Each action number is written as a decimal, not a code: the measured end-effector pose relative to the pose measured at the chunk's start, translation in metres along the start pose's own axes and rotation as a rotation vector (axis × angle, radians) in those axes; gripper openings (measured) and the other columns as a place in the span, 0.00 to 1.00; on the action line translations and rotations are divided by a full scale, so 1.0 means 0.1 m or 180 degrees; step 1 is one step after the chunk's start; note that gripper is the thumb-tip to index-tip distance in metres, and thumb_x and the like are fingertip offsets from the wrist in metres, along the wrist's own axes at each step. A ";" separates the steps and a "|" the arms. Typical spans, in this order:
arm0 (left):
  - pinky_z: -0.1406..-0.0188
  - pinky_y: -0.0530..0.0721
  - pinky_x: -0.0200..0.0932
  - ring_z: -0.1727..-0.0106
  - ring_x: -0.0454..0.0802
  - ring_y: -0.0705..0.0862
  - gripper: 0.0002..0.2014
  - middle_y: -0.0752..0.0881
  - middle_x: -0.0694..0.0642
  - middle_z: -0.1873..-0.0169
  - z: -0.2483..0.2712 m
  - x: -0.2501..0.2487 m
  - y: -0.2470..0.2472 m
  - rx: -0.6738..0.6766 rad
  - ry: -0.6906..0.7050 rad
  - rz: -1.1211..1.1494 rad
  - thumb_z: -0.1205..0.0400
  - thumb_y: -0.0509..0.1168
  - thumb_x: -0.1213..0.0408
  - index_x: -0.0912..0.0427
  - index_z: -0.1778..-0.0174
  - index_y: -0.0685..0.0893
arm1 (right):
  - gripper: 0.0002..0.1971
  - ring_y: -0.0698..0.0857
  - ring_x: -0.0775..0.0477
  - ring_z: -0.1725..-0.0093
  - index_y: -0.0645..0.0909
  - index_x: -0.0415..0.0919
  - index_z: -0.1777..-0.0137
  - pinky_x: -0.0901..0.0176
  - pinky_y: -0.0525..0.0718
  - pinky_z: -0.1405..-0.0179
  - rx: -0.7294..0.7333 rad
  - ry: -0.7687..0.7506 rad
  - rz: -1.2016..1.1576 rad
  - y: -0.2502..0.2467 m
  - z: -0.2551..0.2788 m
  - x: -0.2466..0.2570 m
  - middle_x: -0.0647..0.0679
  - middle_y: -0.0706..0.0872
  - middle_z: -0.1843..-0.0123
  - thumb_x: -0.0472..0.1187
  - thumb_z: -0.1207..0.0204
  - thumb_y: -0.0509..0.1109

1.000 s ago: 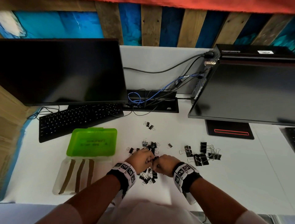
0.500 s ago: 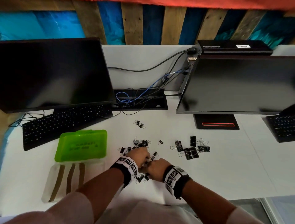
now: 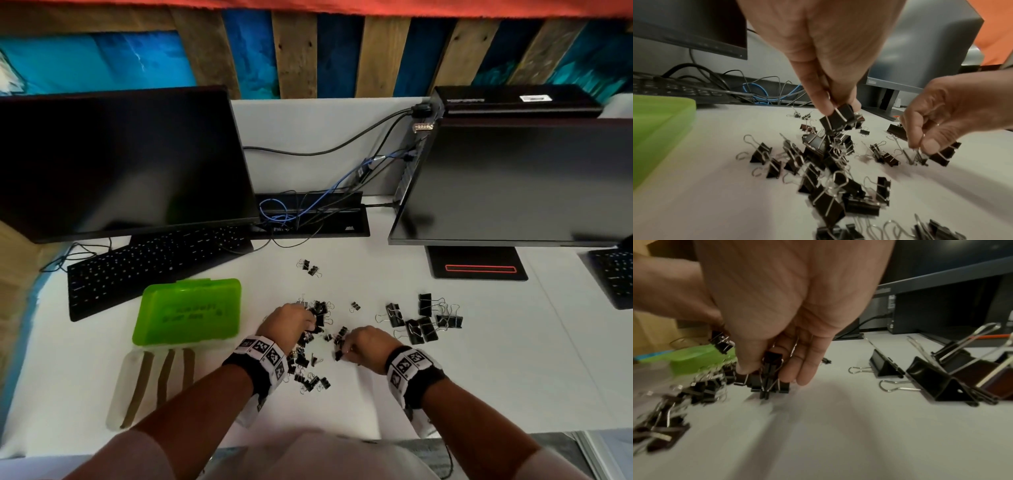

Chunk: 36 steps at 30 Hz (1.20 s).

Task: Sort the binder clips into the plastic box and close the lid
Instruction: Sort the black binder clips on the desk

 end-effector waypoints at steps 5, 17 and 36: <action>0.42 0.82 0.45 0.45 0.52 0.85 0.12 0.85 0.55 0.46 -0.04 -0.14 -0.03 -0.0020 0.0195 -0.0026 0.20 0.62 0.72 0.56 0.45 0.87 | 0.07 0.86 0.52 0.59 0.87 0.41 0.53 0.67 0.79 0.56 -0.0440 0.0186 -0.0666 -0.15 0.11 -0.09 0.48 0.90 0.52 0.44 0.26 0.72; 0.43 0.81 0.43 0.46 0.54 0.84 0.09 0.86 0.59 0.48 -0.16 -0.98 0.67 0.0488 0.0661 0.0250 0.20 0.64 0.65 0.58 0.47 0.88 | 0.06 0.88 0.47 0.57 0.87 0.42 0.53 0.60 0.84 0.54 -0.0571 0.0751 -0.0798 -0.08 0.76 -0.56 0.45 0.91 0.55 0.41 0.27 0.71; 0.35 0.74 0.34 0.40 0.43 0.79 0.15 0.77 0.45 0.38 -0.08 -0.95 0.90 0.0653 0.1207 0.0463 0.20 0.66 0.65 0.51 0.38 0.79 | 0.11 0.86 0.52 0.54 0.83 0.59 0.54 0.58 0.78 0.58 -0.0901 0.0983 0.0120 -0.13 0.99 -0.76 0.61 0.80 0.46 0.62 0.28 0.65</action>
Point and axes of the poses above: each hand's wrist, its own z-axis away from the middle knuckle, its own y-axis out of the palm, x = y × z, the point moved 2 cm from there along -z, towards the middle knuckle
